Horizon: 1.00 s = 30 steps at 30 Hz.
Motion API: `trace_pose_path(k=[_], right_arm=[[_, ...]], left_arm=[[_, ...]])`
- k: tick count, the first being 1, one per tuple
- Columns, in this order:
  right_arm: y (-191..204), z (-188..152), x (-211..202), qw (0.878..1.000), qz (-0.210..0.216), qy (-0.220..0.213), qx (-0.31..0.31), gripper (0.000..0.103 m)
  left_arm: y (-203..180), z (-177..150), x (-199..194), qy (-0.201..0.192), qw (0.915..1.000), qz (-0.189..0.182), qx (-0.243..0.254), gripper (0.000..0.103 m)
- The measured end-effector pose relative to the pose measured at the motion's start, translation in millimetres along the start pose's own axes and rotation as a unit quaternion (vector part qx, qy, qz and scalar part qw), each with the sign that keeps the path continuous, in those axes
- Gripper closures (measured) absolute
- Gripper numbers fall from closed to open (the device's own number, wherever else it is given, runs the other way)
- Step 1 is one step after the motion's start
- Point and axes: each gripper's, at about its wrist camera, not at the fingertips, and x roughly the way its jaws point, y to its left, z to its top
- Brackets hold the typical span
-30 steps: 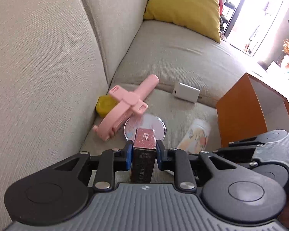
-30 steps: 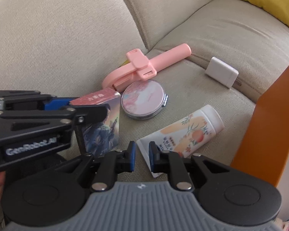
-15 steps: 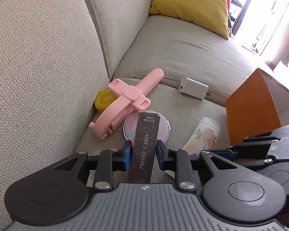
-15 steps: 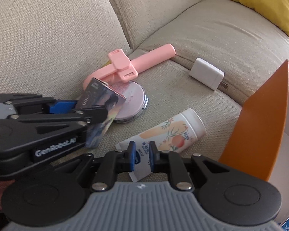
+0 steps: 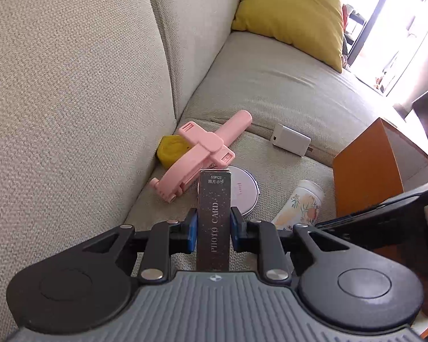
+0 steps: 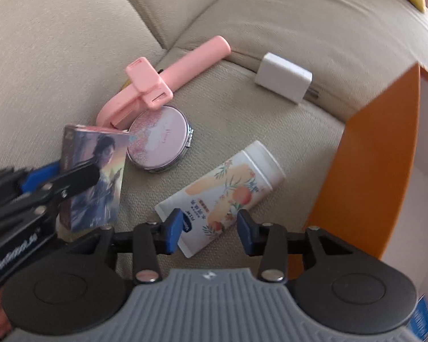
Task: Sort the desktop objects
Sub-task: 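Lift the photo-card pack with the left gripper and reposition it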
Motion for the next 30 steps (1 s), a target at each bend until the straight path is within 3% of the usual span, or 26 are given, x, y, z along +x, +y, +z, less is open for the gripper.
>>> trace_pose_path(k=[2, 4, 7, 9, 11, 16, 19, 24, 27, 29, 30], right_arm=[[7, -5, 3, 1.000, -0.017, -0.009, 0.012, 0.051], [26, -16, 1, 0.996, -0.056, -0.042, -0.051, 0.050], [52, -32, 4, 0.983, -0.075, -0.053, -0.157, 0.050], [63, -41, 9, 0.971, -0.101, -0.058, -0.210, 0.044], [69, -47, 15, 0.959, -0.123, -0.061, -0.247, 0.031], [74, -50, 23, 0.945, -0.158, -0.057, -0.281, 0.024], [70, -44, 30, 0.948, -0.163, -0.046, -0.268, 0.020], [55, -30, 32, 0.969, -0.110, -0.014, -0.220, 0.036], [55, -33, 27, 0.971, -0.097, -0.014, -0.217, 0.051], [57, -35, 25, 0.971, -0.092, -0.014, -0.219, 0.069], [58, -36, 24, 0.972, -0.088, -0.015, -0.219, 0.073]], left_arm=[[2, -1, -2, -0.001, 1.0000, 0.002, 0.000, 0.078], [4, -2, -4, 0.001, 1.0000, 0.003, 0.001, 0.078], [8, -4, -4, 0.007, 1.0000, 0.005, -0.001, 0.078], [12, -5, -4, 0.009, 0.9999, 0.008, -0.010, 0.078], [14, -6, -4, 0.010, 0.9998, 0.006, -0.015, 0.078], [15, -10, -3, 0.016, 0.9997, 0.002, -0.021, 0.078], [13, -12, 1, 0.019, 0.9996, -0.001, -0.020, 0.078], [13, -16, 0, 0.019, 0.9995, -0.005, -0.023, 0.078], [14, -16, -1, 0.020, 0.9995, -0.006, -0.023, 0.078], [14, -16, -3, 0.020, 0.9995, -0.006, -0.024, 0.078], [14, -17, -5, 0.021, 0.9995, -0.007, -0.024, 0.078]])
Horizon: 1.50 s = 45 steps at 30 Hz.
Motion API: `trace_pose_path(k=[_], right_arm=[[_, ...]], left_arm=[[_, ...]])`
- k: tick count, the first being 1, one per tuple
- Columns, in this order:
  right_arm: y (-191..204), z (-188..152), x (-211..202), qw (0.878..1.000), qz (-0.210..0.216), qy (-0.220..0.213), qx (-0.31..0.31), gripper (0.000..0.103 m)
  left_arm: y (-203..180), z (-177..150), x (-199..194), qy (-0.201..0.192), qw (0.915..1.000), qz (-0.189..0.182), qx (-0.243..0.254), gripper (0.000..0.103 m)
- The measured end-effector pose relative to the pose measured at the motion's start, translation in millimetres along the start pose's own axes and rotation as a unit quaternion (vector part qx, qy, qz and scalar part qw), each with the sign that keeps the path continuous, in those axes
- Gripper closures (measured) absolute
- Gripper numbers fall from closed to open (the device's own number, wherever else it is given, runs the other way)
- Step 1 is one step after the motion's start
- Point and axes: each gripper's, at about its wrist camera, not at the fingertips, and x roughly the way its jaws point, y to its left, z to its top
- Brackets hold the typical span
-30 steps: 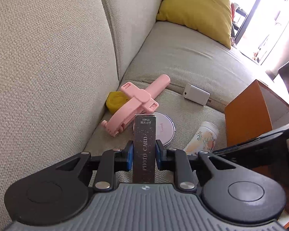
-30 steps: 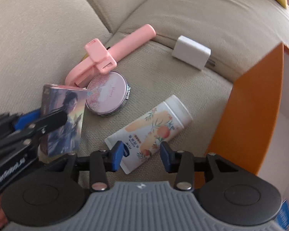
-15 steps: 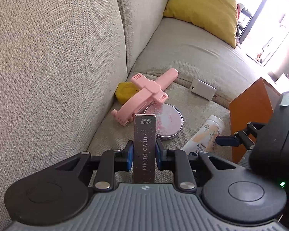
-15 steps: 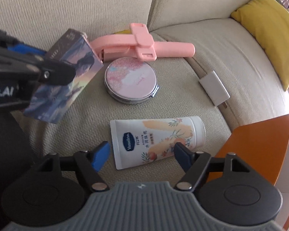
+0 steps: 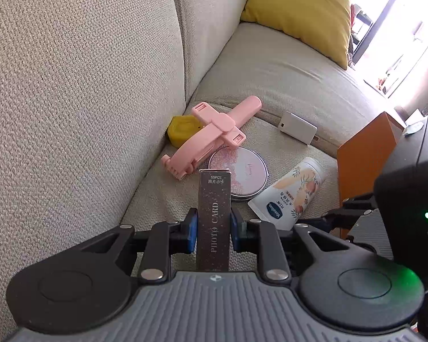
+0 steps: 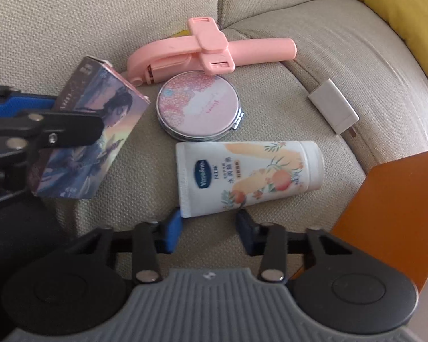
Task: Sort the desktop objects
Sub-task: 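Lift the photo-card pack with the left gripper and reposition it, then grasp the white Vaseline tube with the right gripper while the left holds the card pack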
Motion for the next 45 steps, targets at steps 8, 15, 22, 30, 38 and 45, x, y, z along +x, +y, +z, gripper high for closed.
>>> trace_pose_path(k=[8, 15, 22, 30, 38, 45], right_arm=[[-5, -6, -12, 0.999, 0.016, -0.016, -0.025, 0.100], [-6, -18, -32, 0.984, -0.006, -0.058, -0.171, 0.085], [2, -29, -28, 0.927, -0.057, -0.090, -0.359, 0.066], [20, -33, -2, 0.835, -0.104, -0.088, -0.533, 0.060], [21, -38, 17, 0.775, -0.118, -0.083, -0.615, 0.057], [5, -8, 21, 0.777, -0.067, -0.067, -0.622, 0.047]], left_arm=[[-1, 0, 5, 0.003, 1.0000, -0.005, 0.004, 0.078], [-7, 3, 4, 0.001, 0.9997, -0.014, 0.018, 0.078], [-12, 5, 12, 0.007, 0.9996, -0.020, 0.017, 0.078], [-16, 8, 20, 0.014, 0.9994, -0.024, 0.020, 0.078], [-14, 11, 27, 0.018, 0.9993, -0.027, 0.020, 0.078], [-14, 12, 30, 0.018, 0.9993, -0.028, 0.017, 0.078]])
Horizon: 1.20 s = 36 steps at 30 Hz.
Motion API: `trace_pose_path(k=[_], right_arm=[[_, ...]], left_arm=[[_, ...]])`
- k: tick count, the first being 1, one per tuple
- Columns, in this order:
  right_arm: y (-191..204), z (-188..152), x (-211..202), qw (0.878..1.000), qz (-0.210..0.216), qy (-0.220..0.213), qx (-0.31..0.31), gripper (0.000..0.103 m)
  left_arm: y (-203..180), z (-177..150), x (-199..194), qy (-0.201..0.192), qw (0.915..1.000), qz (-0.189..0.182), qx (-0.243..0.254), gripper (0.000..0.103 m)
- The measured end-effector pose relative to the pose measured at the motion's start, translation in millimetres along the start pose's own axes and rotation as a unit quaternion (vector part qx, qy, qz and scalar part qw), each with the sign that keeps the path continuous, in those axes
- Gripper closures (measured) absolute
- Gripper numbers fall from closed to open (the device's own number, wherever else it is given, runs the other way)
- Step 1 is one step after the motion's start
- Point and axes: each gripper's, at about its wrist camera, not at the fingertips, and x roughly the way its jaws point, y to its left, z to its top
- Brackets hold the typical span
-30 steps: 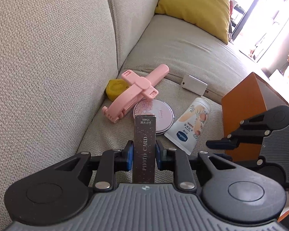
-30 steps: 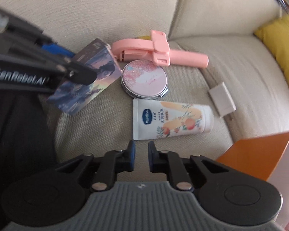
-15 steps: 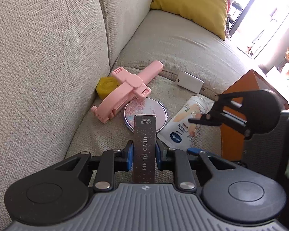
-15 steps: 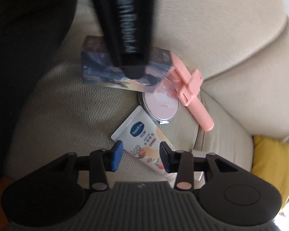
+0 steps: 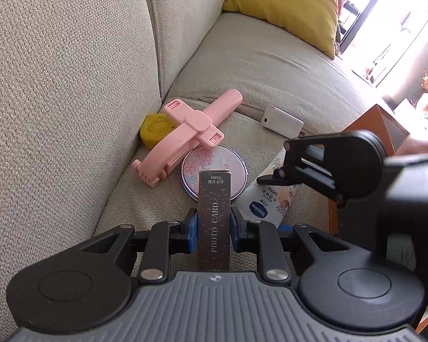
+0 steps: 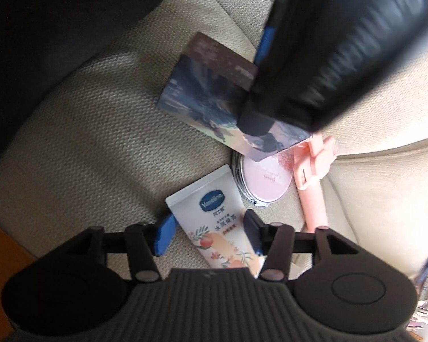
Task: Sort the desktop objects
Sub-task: 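Grasp the white Vaseline tube with the right gripper while the left holds the card pack, then carry the card pack and Vaseline tube over the orange box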
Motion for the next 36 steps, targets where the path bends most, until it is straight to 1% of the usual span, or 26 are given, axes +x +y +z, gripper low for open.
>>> trace_pose_path(k=[4, 6, 7, 8, 13, 15, 18, 21, 24, 26, 27, 28, 29, 30, 31, 33, 36], right_arm=[[-22, -6, 1, 0.999, 0.029, -0.008, 0.024, 0.050], [-29, -9, -1, 0.999, 0.022, -0.011, 0.040, 0.062], [-33, -11, -1, 0.999, 0.008, -0.009, 0.053, 0.079], [-37, -13, 0, 0.998, 0.002, -0.005, 0.064, 0.086], [-45, -24, -7, 0.993, -0.005, -0.021, 0.116, 0.086], [-49, -28, -15, 0.988, -0.013, -0.032, 0.151, 0.086], [-60, -35, -27, 0.976, -0.013, -0.043, 0.213, 0.086], [-73, -43, -35, 0.958, -0.010, -0.047, 0.281, 0.086], [-87, -57, -47, 0.927, -0.013, -0.059, 0.371, 0.086], [-97, -71, -56, 0.896, -0.011, -0.073, 0.438, 0.086], [-86, -87, -65, 0.874, -0.010, -0.084, 0.479, 0.086], [-83, -85, -73, 0.853, -0.008, -0.095, 0.513, 0.086], [-84, -93, -79, 0.834, -0.007, -0.105, 0.541, 0.086], [-69, -91, -91, 0.810, -0.008, -0.118, 0.574, 0.086], [-47, -83, -111, 0.790, -0.012, -0.129, 0.599, 0.086], [-32, -94, -135, 0.757, -0.024, -0.153, 0.635, 0.086], [-20, -115, -161, 0.712, -0.040, -0.184, 0.677, 0.086]], left_arm=[[0, -1, -1, 0.000, 1.0000, 0.001, -0.002, 0.078], [1, -1, -2, 0.000, 1.0000, 0.002, -0.003, 0.078], [1, -1, -2, 0.000, 1.0000, 0.002, -0.003, 0.078], [3, -2, -2, 0.000, 1.0000, 0.001, -0.004, 0.078], [4, -2, -5, -0.001, 1.0000, 0.003, -0.007, 0.078], [2, -2, -8, -0.002, 1.0000, 0.006, -0.006, 0.078], [1, -1, -10, -0.002, 0.9999, 0.009, -0.006, 0.078], [-3, -2, -16, -0.007, 0.9999, 0.014, -0.007, 0.078], [-9, -3, -27, -0.017, 0.9998, 0.012, -0.004, 0.078], [-13, -3, -34, -0.026, 0.9996, 0.012, -0.003, 0.078], [-15, -3, -38, -0.029, 0.9995, 0.011, -0.004, 0.078], [-17, -3, -42, -0.033, 0.9994, 0.008, -0.004, 0.078], [-20, -2, -47, -0.037, 0.9993, 0.004, -0.004, 0.078], [-24, -1, -52, -0.041, 0.9992, -0.002, -0.003, 0.078], [-27, 0, -56, -0.044, 0.9990, -0.007, -0.001, 0.078], [-37, 4, -68, -0.050, 0.9985, -0.021, 0.007, 0.078], [-57, 11, -84, -0.061, 0.9968, -0.044, 0.025, 0.078]])
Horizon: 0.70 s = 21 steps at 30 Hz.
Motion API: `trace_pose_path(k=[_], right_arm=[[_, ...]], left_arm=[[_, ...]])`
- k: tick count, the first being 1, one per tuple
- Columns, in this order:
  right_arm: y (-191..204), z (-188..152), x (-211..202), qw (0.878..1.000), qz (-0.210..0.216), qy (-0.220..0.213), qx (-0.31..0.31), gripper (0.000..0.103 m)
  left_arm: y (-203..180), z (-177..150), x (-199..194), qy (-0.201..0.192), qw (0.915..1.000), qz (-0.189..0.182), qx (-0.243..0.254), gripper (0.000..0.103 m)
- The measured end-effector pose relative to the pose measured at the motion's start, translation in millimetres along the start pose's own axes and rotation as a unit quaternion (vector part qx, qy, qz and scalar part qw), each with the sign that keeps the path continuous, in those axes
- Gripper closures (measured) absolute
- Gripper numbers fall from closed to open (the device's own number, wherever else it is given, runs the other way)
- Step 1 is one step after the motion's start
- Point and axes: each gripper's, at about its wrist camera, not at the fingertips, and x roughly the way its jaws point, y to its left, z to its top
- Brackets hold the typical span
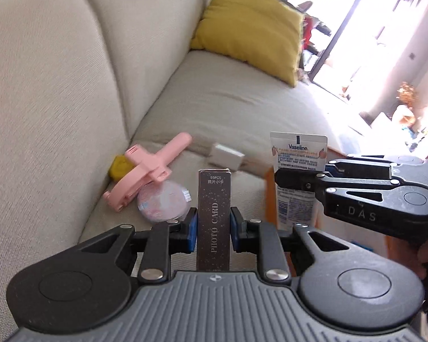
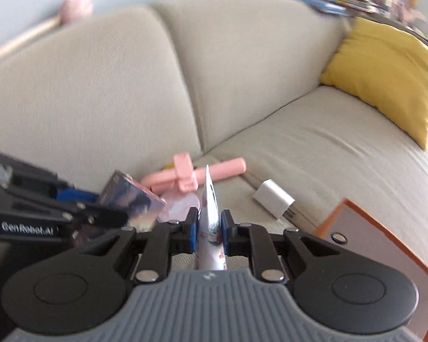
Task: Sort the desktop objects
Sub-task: 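Carry the card pack and Vaseline tube over the orange box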
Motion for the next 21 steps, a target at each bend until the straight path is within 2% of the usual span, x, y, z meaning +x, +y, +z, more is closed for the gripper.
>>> trace_pose_path(k=[6, 9, 11, 15, 19, 21], right_arm=[[-35, -21, -62, 0.993, -0.029, -0.065, 0.092, 0.086], [-56, -40, -88, 0.987, -0.051, -0.071, 0.133, 0.086], [-70, -55, -93, 0.983, -0.065, -0.060, 0.161, 0.086], [-97, -89, -80, 0.972, -0.083, -0.045, 0.217, 0.086], [-117, -107, -69, 0.961, -0.083, -0.049, 0.261, 0.086], [-125, -114, -65, 0.954, -0.086, -0.054, 0.282, 0.086]], left_arm=[[-60, 16, -10, -0.005, 0.9967, -0.060, 0.054, 0.078], [-96, 13, -3, 0.006, 0.9927, -0.088, 0.083, 0.078], [-120, 10, 11, 0.022, 0.9898, -0.092, 0.106, 0.078], [-157, 1, 53, 0.064, 0.9840, -0.069, 0.151, 0.078], [-188, -10, 82, 0.090, 0.9740, -0.014, 0.207, 0.078], [-197, -16, 91, 0.102, 0.9701, 0.009, 0.220, 0.078]])
